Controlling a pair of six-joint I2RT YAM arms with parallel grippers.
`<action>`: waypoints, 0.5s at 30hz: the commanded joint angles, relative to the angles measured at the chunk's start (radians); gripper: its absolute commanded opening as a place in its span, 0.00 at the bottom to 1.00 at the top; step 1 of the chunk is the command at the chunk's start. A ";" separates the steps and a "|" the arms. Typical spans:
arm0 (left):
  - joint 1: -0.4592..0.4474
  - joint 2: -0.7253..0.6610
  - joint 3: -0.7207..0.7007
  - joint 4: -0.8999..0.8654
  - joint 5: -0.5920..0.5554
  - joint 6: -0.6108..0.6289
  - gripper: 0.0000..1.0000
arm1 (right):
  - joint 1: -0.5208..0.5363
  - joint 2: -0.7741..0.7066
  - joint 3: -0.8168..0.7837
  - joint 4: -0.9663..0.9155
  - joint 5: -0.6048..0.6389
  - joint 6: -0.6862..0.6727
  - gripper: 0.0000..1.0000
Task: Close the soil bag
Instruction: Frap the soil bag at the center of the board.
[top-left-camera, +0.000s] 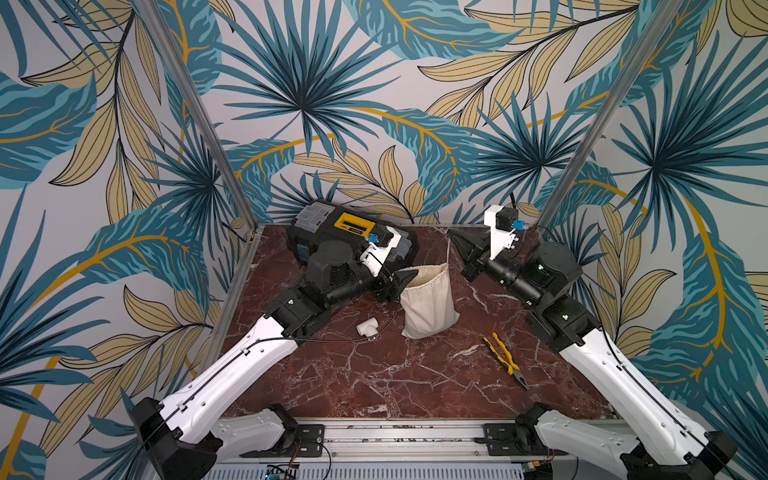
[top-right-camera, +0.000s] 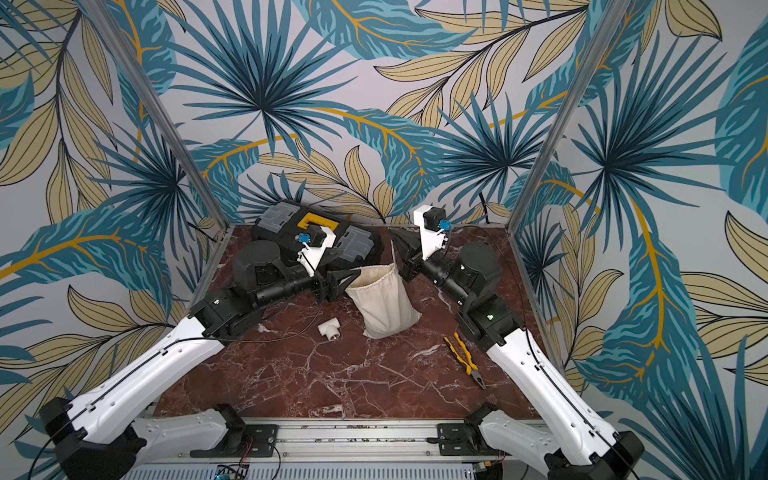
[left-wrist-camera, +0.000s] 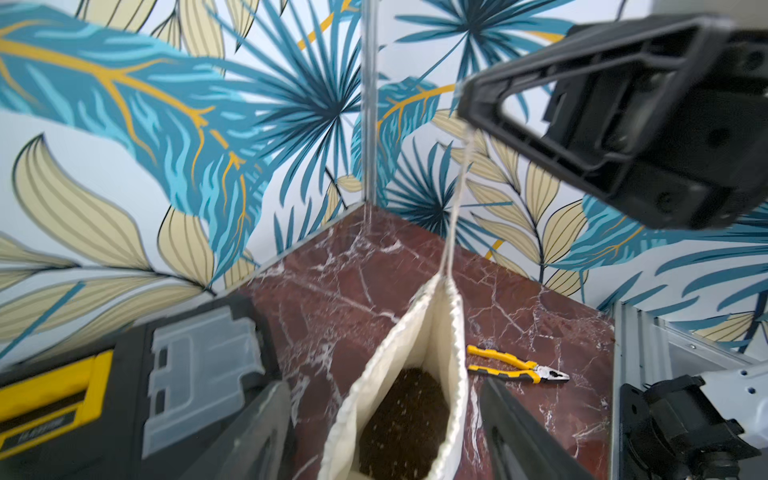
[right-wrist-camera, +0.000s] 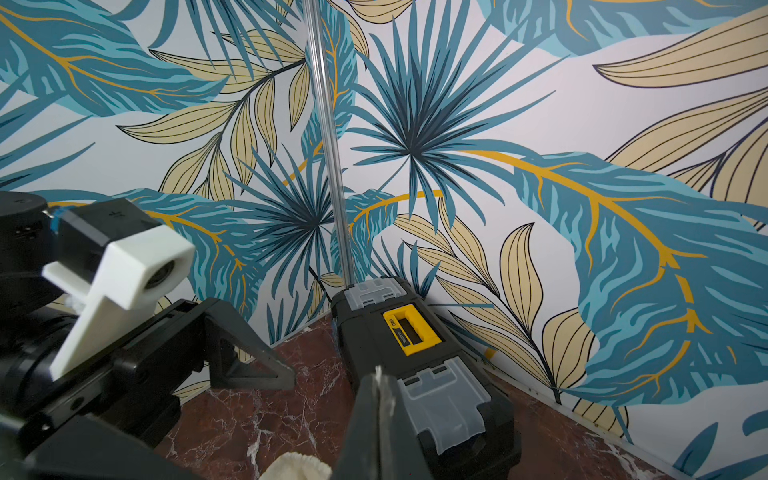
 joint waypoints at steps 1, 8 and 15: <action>-0.018 0.047 -0.018 0.170 0.073 0.097 0.77 | -0.001 -0.014 0.027 0.071 -0.018 0.014 0.00; -0.026 0.138 -0.013 0.314 0.143 0.103 0.77 | -0.001 -0.020 0.023 0.060 -0.040 0.027 0.00; -0.025 0.215 0.055 0.291 0.185 0.124 0.75 | -0.001 -0.014 0.032 0.060 -0.064 0.042 0.00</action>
